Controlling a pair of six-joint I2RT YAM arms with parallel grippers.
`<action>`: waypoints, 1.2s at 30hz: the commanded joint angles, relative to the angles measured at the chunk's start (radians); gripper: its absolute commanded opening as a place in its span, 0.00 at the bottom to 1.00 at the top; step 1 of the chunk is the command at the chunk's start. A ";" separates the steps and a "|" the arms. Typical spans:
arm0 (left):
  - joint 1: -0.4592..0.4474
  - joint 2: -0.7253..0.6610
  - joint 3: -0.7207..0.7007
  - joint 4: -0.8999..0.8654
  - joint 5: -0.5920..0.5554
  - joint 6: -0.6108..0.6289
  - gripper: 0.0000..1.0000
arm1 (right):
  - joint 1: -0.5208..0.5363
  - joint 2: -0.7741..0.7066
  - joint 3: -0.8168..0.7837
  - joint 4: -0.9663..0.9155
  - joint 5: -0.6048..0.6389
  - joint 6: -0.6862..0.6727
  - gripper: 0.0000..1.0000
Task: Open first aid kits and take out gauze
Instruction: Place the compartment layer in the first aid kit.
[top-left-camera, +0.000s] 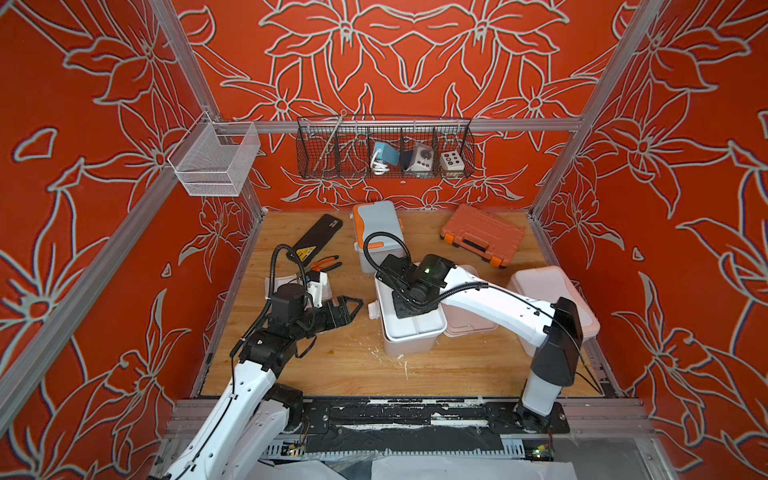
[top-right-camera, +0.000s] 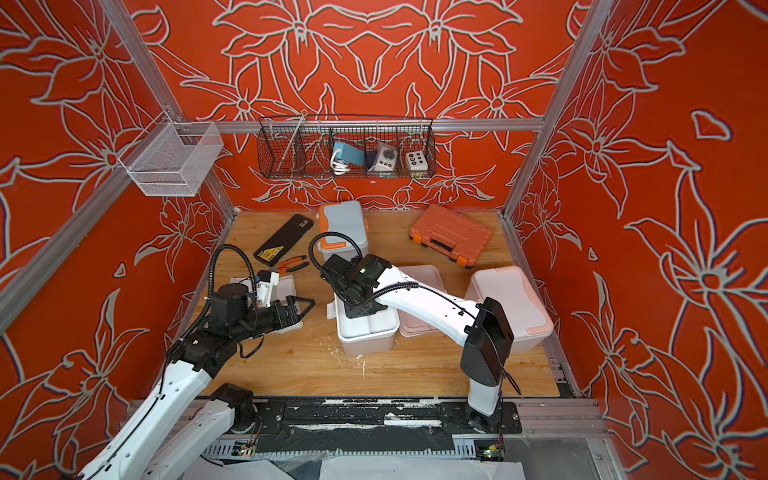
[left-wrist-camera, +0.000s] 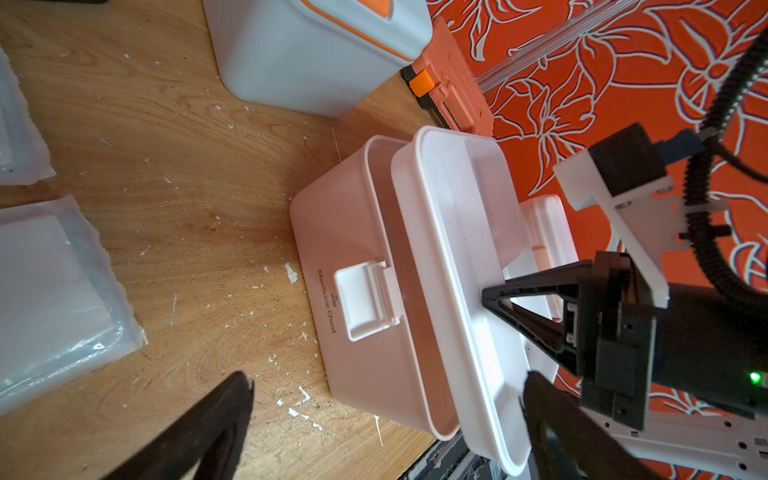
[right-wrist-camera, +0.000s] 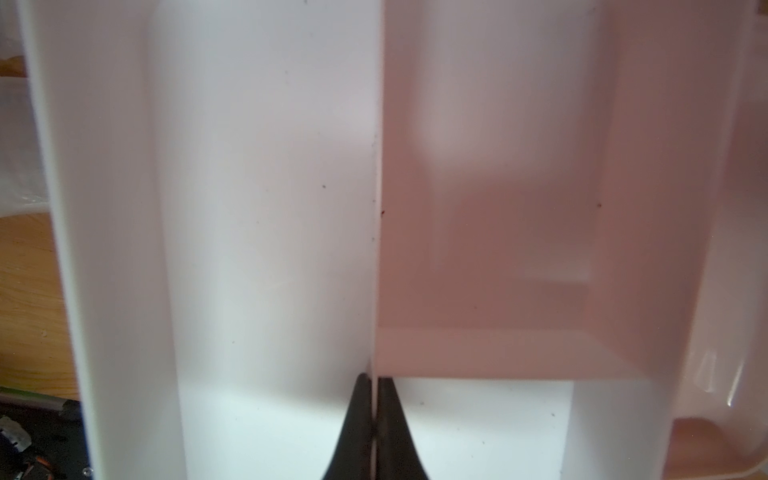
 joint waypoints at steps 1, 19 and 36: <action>-0.004 -0.011 0.001 -0.007 -0.006 0.019 0.98 | 0.006 0.018 0.027 -0.018 0.043 0.033 0.00; -0.004 -0.018 0.007 -0.024 -0.015 0.032 0.98 | 0.007 0.074 0.050 -0.016 0.032 0.062 0.00; -0.004 -0.026 0.015 -0.037 -0.019 0.036 0.98 | 0.000 0.091 0.066 0.003 0.078 0.062 0.00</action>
